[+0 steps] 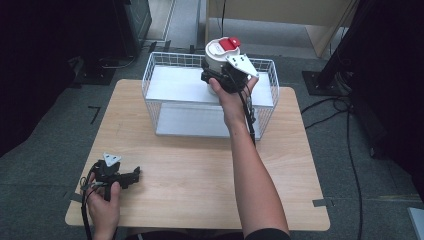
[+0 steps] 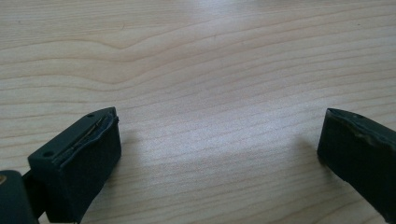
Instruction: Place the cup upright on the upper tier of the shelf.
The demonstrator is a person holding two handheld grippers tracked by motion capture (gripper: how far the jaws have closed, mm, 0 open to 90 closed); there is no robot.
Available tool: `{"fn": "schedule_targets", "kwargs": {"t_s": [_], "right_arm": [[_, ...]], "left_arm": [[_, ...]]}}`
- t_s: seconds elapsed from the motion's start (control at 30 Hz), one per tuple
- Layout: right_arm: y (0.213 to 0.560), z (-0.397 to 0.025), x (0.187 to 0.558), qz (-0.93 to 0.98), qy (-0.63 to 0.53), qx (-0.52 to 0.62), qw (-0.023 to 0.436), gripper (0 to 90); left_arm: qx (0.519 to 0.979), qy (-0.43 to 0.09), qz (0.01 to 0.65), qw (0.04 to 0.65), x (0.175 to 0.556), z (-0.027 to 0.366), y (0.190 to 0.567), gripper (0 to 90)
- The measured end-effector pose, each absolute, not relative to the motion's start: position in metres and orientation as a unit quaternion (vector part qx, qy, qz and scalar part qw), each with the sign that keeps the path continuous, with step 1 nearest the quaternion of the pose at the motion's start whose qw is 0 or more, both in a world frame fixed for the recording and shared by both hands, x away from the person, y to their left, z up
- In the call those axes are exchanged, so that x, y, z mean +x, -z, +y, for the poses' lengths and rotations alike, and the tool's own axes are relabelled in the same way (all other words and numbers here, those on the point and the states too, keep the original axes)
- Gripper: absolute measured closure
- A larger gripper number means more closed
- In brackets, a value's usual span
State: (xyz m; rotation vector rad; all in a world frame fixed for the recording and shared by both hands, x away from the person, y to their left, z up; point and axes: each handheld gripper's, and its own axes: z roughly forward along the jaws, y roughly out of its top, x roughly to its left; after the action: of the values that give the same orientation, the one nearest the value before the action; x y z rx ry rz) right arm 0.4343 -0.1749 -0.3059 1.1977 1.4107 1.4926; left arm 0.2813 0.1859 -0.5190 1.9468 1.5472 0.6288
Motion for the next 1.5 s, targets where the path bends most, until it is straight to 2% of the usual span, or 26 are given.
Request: {"fn": "schedule_targets", "kwargs": {"t_s": [0.23,0.77,0.87,1.5], "right_arm": [[0.308,-0.168,0.45,0.55,-0.583,0.471,0.369,5.8],[0.311,-0.167,0.448,0.561,-0.577,0.462,0.374,4.2],[0.31,-0.167,0.447,0.565,-0.581,0.454,0.369,2.0],[0.323,-0.186,0.419,0.58,-0.57,0.451,0.368,1.9]], "left_arm": [[0.728,-0.235,0.578,0.284,0.281,0.186,0.519,0.0],[0.728,-0.235,0.578,0.284,0.281,0.186,0.519,0.0],[0.728,-0.235,0.579,0.284,0.281,0.186,0.519,0.0],[0.727,-0.234,0.579,0.284,0.281,0.186,0.519,0.0]]}}
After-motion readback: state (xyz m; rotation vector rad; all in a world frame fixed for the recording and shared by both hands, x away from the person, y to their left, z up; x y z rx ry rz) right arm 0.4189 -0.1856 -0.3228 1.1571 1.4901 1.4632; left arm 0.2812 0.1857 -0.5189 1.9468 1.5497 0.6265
